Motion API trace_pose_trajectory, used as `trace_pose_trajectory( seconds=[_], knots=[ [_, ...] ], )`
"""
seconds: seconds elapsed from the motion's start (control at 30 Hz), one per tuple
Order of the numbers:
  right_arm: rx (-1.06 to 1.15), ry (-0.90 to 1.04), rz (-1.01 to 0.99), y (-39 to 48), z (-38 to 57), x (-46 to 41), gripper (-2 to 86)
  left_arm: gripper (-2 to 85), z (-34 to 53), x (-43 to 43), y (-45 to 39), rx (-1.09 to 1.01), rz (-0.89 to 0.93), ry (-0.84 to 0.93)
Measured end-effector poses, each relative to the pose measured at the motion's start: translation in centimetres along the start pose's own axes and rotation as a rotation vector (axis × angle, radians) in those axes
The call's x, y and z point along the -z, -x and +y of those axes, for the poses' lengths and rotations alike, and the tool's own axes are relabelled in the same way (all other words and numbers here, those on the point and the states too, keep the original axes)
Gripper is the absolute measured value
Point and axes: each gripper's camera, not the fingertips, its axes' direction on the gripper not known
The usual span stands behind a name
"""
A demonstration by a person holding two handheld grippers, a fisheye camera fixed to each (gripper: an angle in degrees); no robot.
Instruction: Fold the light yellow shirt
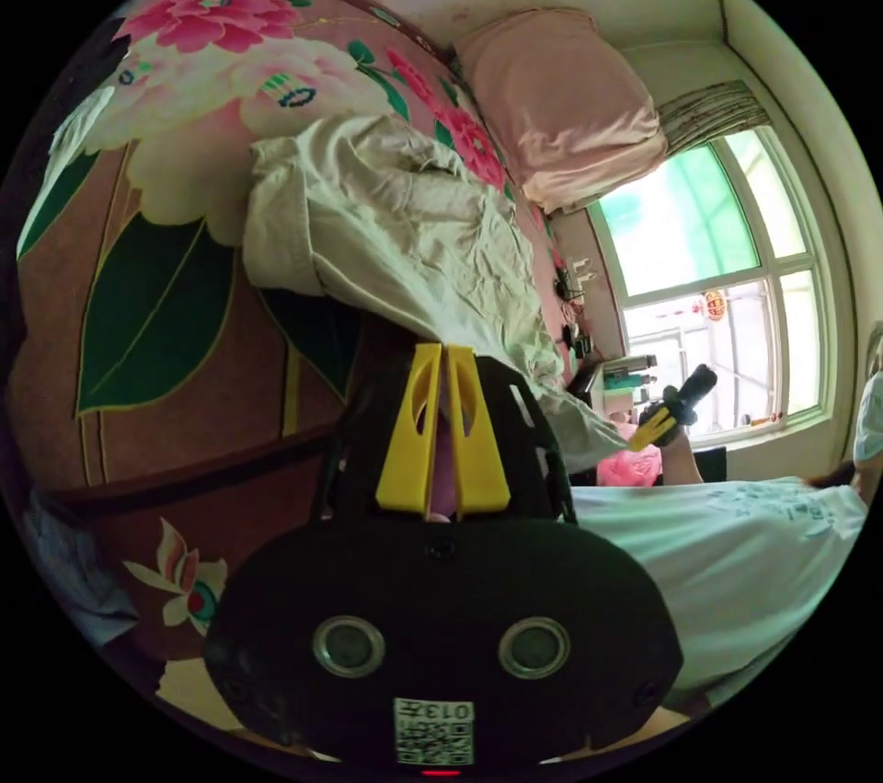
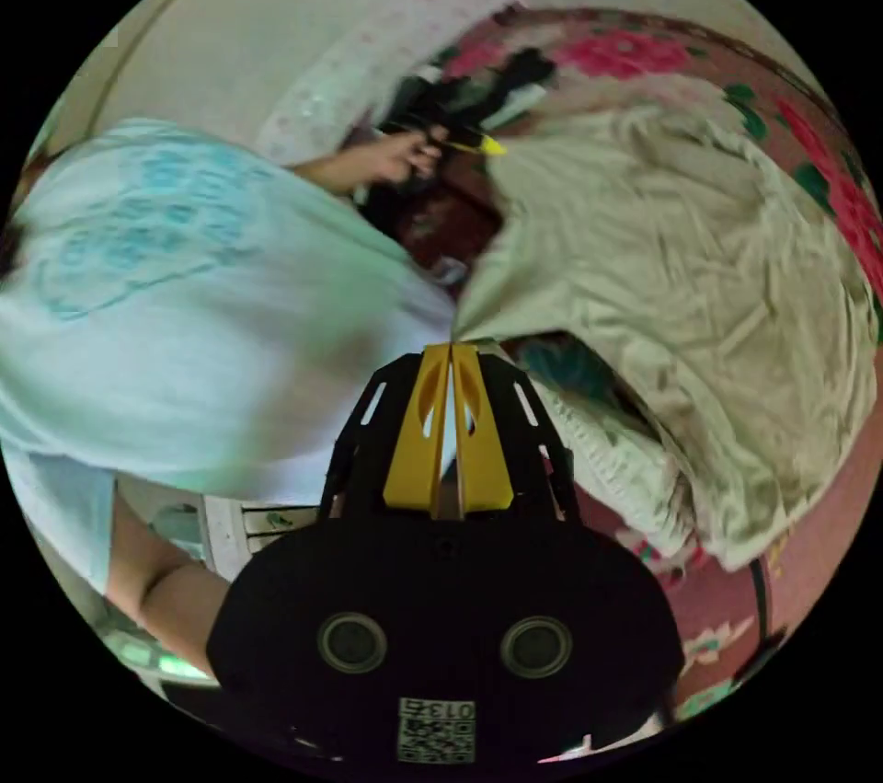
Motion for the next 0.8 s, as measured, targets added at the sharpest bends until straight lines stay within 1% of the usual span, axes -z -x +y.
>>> trace_pose_trajectory(
  seconds=[0.03, 0.07, 0.1, 0.13, 0.17, 0.2, 0.23, 0.27, 0.33, 0.37, 0.4, 0.43, 0.47, 0.5, 0.53, 0.57, 0.6, 0.67, 0.7, 0.73, 0.77, 0.8],
  knots=[
    [0.073, -0.090, -0.055, 1.6, -0.3, 1.3, 0.7, 0.4, 0.9, 0.3, 0.4, 0.014, 0.012, -0.009],
    [0.109, -0.163, -0.039, 2.5, -0.8, 2.0, 0.8, 0.4, 1.9, 0.6, 1.0, 0.041, 0.018, -0.023],
    [0.114, -0.191, -0.025, 2.6, -1.0, 2.2, 1.0, 0.4, 2.4, 0.7, 1.3, 0.056, 0.024, -0.032],
    [0.087, -0.259, -0.025, 1.7, -1.5, 2.7, 1.2, 0.5, 3.4, 1.0, 2.0, 0.086, 0.045, -0.053],
    [0.026, -0.361, -0.052, -0.4, -2.0, 3.6, 1.6, 0.7, 4.3, 1.0, 2.5, 0.111, 0.059, -0.067],
    [-0.018, -0.421, -0.069, -1.8, -2.3, 4.1, 1.8, 0.8, 4.7, 1.0, 2.7, 0.122, 0.060, -0.068],
    [-0.146, -0.531, -0.082, -5.2, -2.8, 5.0, 2.7, 1.3, 5.1, 0.7, 2.7, 0.129, 0.053, -0.062],
    [-0.290, -0.621, -0.052, -8.7, -3.2, 5.5, 4.8, 2.0, 5.3, 0.3, 2.4, 0.115, 0.039, -0.045],
    [-0.424, -0.692, -0.021, -13.5, -3.5, 5.6, 9.5, 4.2, 5.2, -0.4, 1.5, 0.089, -0.017, -0.013],
    [-0.537, -0.717, -0.145, -16.9, -2.7, 5.6, 12.1, 6.6, 5.1, -0.6, 1.0, 0.085, -0.050, -0.006],
    [-0.563, -0.741, -0.211, -18.1, -1.9, 5.7, 12.2, 7.6, 5.1, -0.6, 0.9, 0.085, -0.059, -0.012],
    [-0.586, -0.823, -0.253, -19.2, 0.6, 6.6, 12.3, 9.5, 5.3, -0.5, 0.8, 0.094, -0.077, -0.033],
    [-0.603, -0.874, -0.182, -19.0, 3.5, 7.7, 12.2, 11.5, 5.5, -0.3, 1.2, 0.127, -0.098, -0.052],
    [-0.617, -0.879, -0.132, -18.8, 5.1, 8.2, 12.2, 12.5, 5.6, -0.3, 1.6, 0.150, -0.103, -0.058],
    [-0.663, -0.881, -0.031, -18.3, 8.6, 8.8, 12.2, 14.3, 6.0, -0.2, 2.7, 0.204, -0.112, -0.068],
    [-0.737, -0.881, 0.051, -17.9, 12.7, 9.0, 12.3, 15.9, 6.5, -0.1, 3.9, 0.264, -0.128, -0.074],
    [-0.784, -0.877, 0.088, -17.8, 14.8, 8.9, 12.4, 16.7, 6.7, -0.1, 4.5, 0.292, -0.133, -0.076],
    [-0.982, -0.808, 0.292, -16.9, 23.3, 7.6, 13.0, 19.3, 7.3, -0.4, 6.5, 0.371, -0.131, -0.072],
    [-1.036, -0.793, 0.322, -16.7, 25.3, 7.1, 13.3, 19.8, 7.4, -0.5, 6.8, 0.387, -0.130, -0.067],
    [-1.132, -0.799, 0.340, -16.5, 29.3, 6.0, 13.8, 20.9, 7.4, -1.0, 7.2, 0.397, -0.127, -0.060],
    [-1.210, -0.816, 0.319, -16.6, 32.5, 4.9, 14.0, 21.3, 7.2, -1.5, 7.3, 0.396, -0.133, -0.042],
    [-1.242, -0.824, 0.294, -16.8, 33.9, 4.3, 14.1, 21.6, 7.0, -1.9, 7.2, 0.392, -0.138, -0.030]
  ],
)
